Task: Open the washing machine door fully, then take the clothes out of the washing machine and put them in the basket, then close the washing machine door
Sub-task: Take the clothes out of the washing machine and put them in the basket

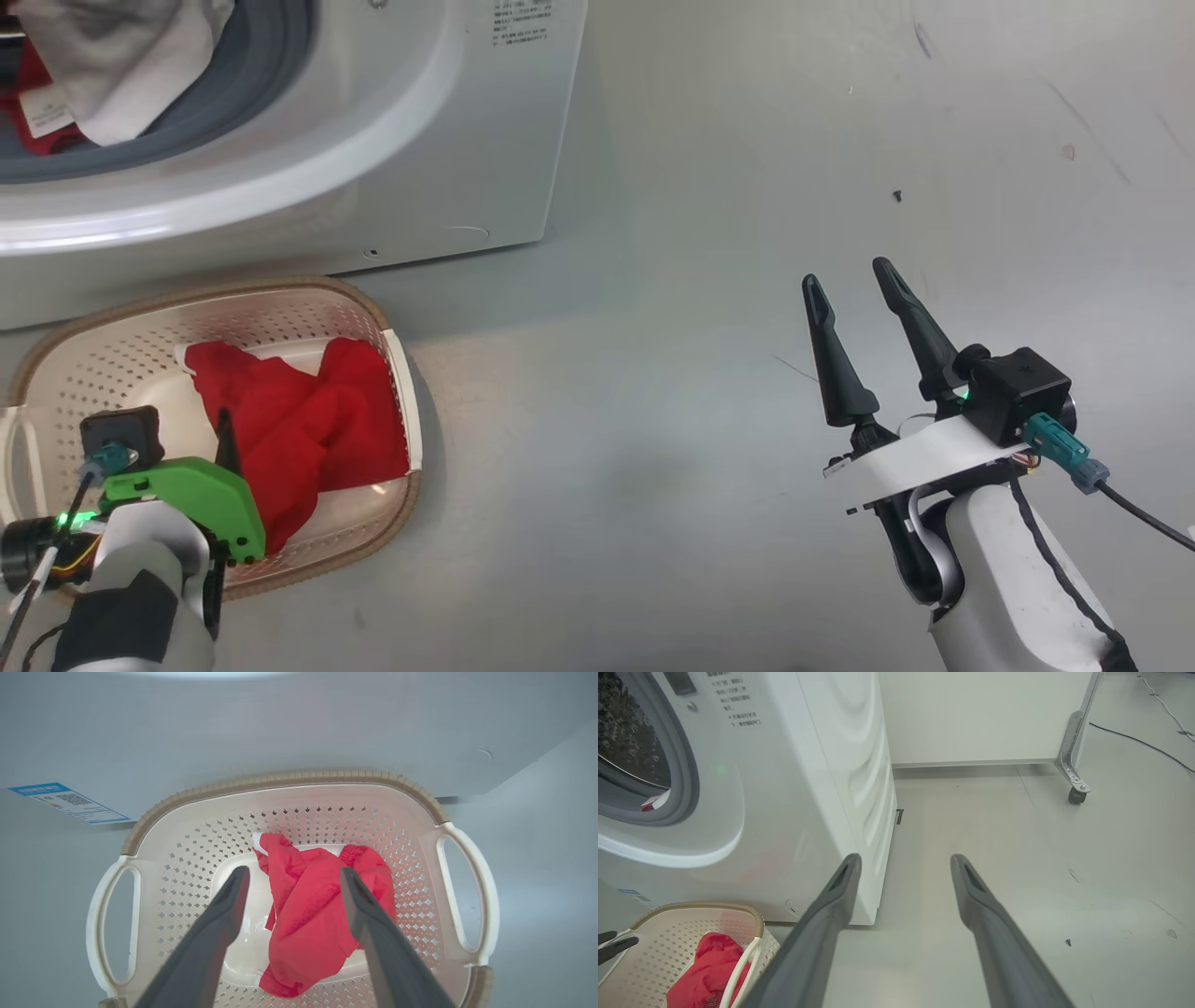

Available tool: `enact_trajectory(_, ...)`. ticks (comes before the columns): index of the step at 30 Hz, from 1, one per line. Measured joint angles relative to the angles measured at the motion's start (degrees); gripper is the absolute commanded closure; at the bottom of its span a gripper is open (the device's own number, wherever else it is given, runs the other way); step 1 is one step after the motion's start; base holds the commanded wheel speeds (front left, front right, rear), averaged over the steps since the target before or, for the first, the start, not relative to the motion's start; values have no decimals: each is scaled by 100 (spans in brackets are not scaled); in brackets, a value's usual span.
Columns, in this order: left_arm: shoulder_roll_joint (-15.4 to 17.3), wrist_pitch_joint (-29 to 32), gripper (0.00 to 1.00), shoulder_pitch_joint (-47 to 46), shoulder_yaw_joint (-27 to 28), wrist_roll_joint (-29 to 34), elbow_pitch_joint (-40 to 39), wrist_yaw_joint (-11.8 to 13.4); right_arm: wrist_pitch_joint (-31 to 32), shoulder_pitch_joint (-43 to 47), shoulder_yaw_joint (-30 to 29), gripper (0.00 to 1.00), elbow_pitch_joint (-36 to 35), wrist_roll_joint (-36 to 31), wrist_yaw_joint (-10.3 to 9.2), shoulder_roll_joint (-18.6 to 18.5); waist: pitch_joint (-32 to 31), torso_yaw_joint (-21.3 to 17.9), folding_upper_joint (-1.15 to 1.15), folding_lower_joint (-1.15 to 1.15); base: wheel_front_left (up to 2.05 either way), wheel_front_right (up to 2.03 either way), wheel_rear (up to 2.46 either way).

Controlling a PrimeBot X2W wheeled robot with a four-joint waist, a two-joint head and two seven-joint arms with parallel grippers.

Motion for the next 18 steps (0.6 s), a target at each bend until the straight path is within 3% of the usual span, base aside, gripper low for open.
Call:
enact_trajectory(8,-148,-197,0,1,-286,87,-214,-245,0,71,-130,0,102,-2,8,-1,-506,155,0,0,0,0,0)
enact_trajectory(18,-275,-201,0,38,-464,191,-594,-341,0,396,-245,0,242,-35,13,-1,-1136,366,0,0,0,0,0)
